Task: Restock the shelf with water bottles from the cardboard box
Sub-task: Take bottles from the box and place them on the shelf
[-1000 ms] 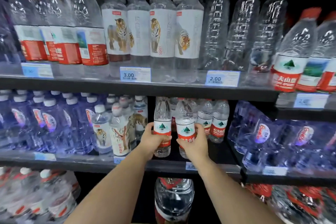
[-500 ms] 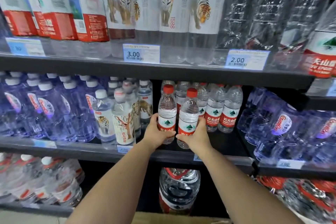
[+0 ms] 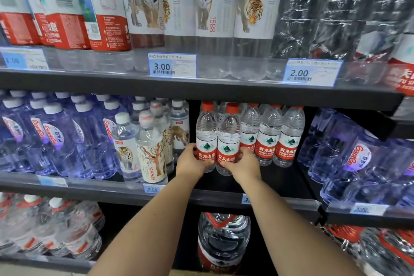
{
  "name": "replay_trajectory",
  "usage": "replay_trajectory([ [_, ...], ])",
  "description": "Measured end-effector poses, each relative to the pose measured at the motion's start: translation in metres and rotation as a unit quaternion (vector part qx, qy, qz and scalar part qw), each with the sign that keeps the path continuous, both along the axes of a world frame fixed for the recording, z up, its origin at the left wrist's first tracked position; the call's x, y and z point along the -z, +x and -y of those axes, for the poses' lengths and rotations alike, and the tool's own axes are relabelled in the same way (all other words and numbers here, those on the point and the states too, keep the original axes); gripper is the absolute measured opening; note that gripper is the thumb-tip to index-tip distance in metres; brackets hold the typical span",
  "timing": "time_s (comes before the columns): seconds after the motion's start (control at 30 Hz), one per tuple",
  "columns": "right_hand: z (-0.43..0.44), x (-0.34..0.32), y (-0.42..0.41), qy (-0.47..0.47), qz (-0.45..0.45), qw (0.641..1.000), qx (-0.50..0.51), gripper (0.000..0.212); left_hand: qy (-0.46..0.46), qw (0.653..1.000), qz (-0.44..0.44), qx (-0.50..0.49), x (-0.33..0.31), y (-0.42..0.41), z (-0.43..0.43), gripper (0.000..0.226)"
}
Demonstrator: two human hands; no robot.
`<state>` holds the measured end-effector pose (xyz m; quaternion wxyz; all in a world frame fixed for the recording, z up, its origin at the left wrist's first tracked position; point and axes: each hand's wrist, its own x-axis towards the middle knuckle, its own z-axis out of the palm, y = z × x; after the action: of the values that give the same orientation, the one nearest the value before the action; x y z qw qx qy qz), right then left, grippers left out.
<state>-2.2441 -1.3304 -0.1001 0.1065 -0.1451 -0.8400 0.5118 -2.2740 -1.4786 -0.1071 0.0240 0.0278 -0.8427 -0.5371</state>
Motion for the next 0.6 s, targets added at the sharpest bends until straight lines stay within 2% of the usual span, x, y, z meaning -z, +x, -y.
replay_trajectory([
  [0.2, -0.004, 0.008, -0.022, 0.003, -0.008, 0.998, 0.06, 0.029, -0.006, 1.0, -0.004, -0.025, 0.008, -0.023, -0.014, 0.063],
  [0.3, -0.003, 0.009, -0.027, 0.019, 0.004, 0.996, 0.086, 0.029, 0.019, 0.999, 0.005, -0.051, 0.012, -0.032, -0.016, 0.06],
  [0.4, 0.0, 0.007, -0.029, 0.042, 0.017, 0.994, 0.1, 0.036, 0.007, 0.999, 0.002, -0.053, 0.015, -0.039, -0.017, 0.054],
  [0.5, 0.001, 0.008, -0.032, 0.051, 0.024, 0.994, 0.094, 0.028, -0.007, 0.998, -0.005, -0.055, 0.018, -0.042, -0.017, 0.052],
  [0.6, 0.0, 0.009, -0.035, 0.06, 0.023, 0.995, 0.07, 0.03, -0.02, 0.999, -0.006, -0.049, 0.02, -0.043, -0.016, 0.051],
])
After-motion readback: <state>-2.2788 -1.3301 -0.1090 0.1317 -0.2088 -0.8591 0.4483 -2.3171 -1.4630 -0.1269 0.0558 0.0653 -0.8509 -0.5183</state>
